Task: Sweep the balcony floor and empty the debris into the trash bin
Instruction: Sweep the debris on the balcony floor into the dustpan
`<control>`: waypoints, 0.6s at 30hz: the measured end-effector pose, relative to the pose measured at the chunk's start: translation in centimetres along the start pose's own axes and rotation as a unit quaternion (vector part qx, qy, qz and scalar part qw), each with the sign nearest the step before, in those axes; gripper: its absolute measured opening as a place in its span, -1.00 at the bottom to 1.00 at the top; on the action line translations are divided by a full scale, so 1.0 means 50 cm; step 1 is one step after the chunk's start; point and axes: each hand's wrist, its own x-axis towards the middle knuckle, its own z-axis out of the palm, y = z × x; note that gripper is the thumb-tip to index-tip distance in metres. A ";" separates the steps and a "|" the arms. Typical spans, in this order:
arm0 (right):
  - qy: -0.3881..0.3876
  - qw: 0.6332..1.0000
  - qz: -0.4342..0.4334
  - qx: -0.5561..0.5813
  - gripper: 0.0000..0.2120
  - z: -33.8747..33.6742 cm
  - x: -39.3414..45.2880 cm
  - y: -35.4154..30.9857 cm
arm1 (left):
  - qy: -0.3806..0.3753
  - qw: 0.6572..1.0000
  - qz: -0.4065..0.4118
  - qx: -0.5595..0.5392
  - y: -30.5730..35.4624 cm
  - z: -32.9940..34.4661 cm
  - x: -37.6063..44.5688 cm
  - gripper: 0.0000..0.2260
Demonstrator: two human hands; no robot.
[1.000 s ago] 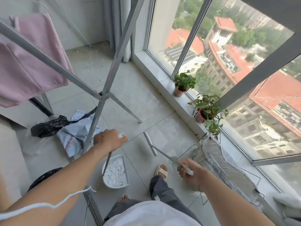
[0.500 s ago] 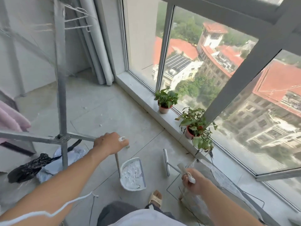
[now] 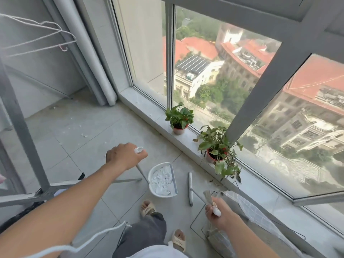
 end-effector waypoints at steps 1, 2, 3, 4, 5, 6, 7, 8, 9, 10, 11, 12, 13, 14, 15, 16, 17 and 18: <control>0.003 1.000 -0.004 -0.002 -0.80 0.010 -0.001 -0.009 | -0.002 1.000 0.006 -0.001 0.003 -0.005 0.019 -0.64; 0.007 1.000 -0.006 -0.003 -0.78 0.020 -0.001 -0.019 | -0.003 1.000 0.011 0.000 0.005 -0.011 0.038 -0.64; 0.013 1.000 -0.004 0.001 -0.79 0.030 -0.002 -0.027 | -0.006 1.000 0.014 0.000 0.005 -0.017 0.055 -0.64; 0.016 1.000 -0.003 0.005 -0.80 0.042 0.001 -0.041 | -0.008 1.000 0.017 0.000 0.006 -0.026 0.077 -0.64; 0.014 1.000 -0.002 0.008 -0.83 0.052 0.003 -0.052 | -0.010 1.000 0.019 -0.002 0.005 -0.033 0.097 -0.64; 0.014 1.000 -0.002 0.009 -0.85 0.066 0.003 -0.067 | -0.009 1.000 0.019 -0.005 0.003 -0.041 0.119 -0.64; 0.018 1.000 -0.005 0.007 -0.86 0.089 0.012 -0.083 | -0.010 1.000 0.017 -0.009 -0.009 -0.050 0.150 -0.64; 0.026 1.000 -0.013 0.002 -0.86 0.101 0.015 -0.095 | -0.009 1.000 0.017 -0.009 -0.014 -0.055 0.170 -0.63; 0.033 0.999 -0.018 -0.004 -0.86 0.112 0.014 -0.107 | -0.008 1.000 0.016 -0.011 -0.019 -0.060 0.188 -0.63; 0.034 0.999 -0.019 -0.016 -0.86 0.124 0.016 -0.116 | -0.010 1.000 0.012 -0.015 -0.027 -0.062 0.206 -0.63; 0.035 0.999 -0.016 -0.025 -0.84 0.140 0.023 -0.127 | -0.013 1.000 0.010 -0.019 -0.037 -0.064 0.230 -0.63; 0.039 0.999 -0.014 -0.034 -0.82 0.147 0.027 -0.132 | -0.016 1.000 0.009 -0.020 -0.043 -0.061 0.243 -0.63; 0.044 0.998 -0.009 -0.047 -0.79 0.158 0.030 -0.140 | -0.018 1.000 0.009 -0.020 -0.049 -0.060 0.259 -0.63; 0.048 0.996 -0.010 -0.068 -0.78 0.170 0.032 -0.148 | -0.020 1.000 0.007 -0.023 -0.055 -0.057 0.274 -0.63; 0.056 0.994 -0.012 -0.089 -0.78 0.181 0.033 -0.155 | -0.022 0.999 0.008 -0.025 -0.059 -0.056 0.285 -0.63; 0.069 0.991 -0.019 -0.117 -0.79 0.193 0.032 -0.163 | -0.025 0.999 0.007 -0.027 -0.063 -0.054 0.295 -0.63; 0.085 0.985 -0.023 -0.149 -0.80 0.207 0.033 -0.169 | -0.030 0.999 0.004 -0.029 -0.068 -0.051 0.305 -0.62; 0.099 0.978 -0.027 -0.183 -0.82 0.221 0.035 -0.177 | -0.035 0.999 0.000 -0.029 -0.073 -0.049 0.315 -0.62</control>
